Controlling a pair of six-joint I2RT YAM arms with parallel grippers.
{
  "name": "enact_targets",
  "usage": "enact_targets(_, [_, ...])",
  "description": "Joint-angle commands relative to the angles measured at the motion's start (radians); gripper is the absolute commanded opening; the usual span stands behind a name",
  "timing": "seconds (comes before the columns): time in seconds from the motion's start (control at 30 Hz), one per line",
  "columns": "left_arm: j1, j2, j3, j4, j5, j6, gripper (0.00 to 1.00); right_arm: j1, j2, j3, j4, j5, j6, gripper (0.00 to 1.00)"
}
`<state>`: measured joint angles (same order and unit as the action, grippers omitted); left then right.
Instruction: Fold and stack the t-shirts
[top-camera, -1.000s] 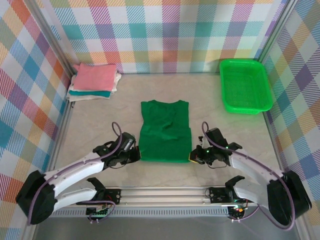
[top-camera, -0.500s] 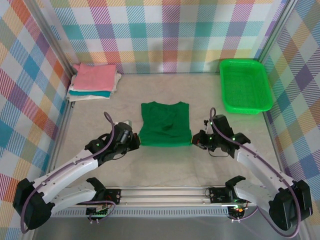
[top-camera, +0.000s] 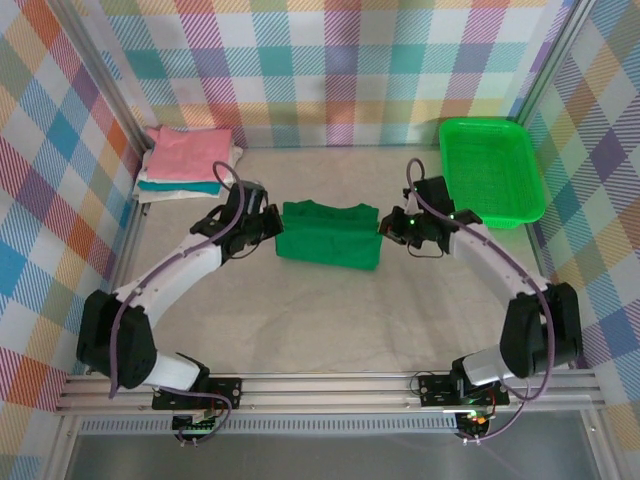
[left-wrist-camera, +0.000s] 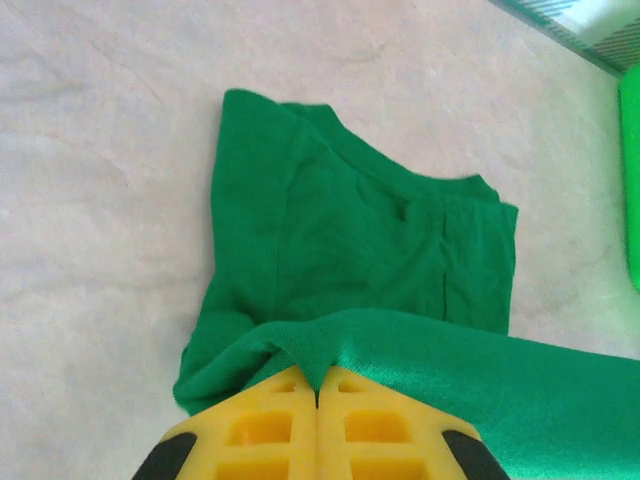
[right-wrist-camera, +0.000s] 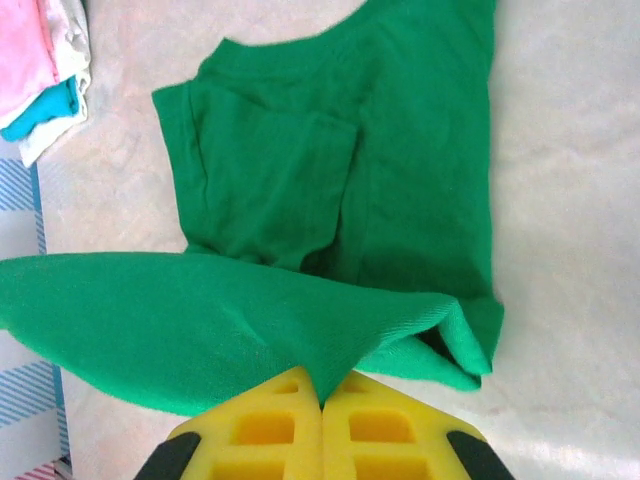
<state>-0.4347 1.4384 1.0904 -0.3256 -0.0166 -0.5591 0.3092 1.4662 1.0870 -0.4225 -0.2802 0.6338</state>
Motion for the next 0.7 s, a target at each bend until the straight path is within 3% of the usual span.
enact_targets(0.0, [0.022, 0.036, 0.065, 0.001, -0.018, 0.053, 0.00, -0.015, 0.053, 0.066, 0.030, -0.016, -0.041, 0.00])
enact_targets(0.17, [0.041, 0.036, 0.072, -0.001, 0.025, 0.057, 0.00, -0.019, 0.052, 0.080, 0.031, -0.029, -0.046, 0.00])
enact_targets(0.4, [0.028, -0.090, -0.059, 0.005, 0.061, 0.059, 0.00, -0.020, -0.061, -0.020, 0.018, -0.040, -0.026, 0.00])
enact_targets(0.67, [0.039, -0.084, -0.015, -0.018, 0.020, 0.108, 0.00, -0.022, -0.068, 0.009, 0.009, 0.019, -0.035, 0.00])
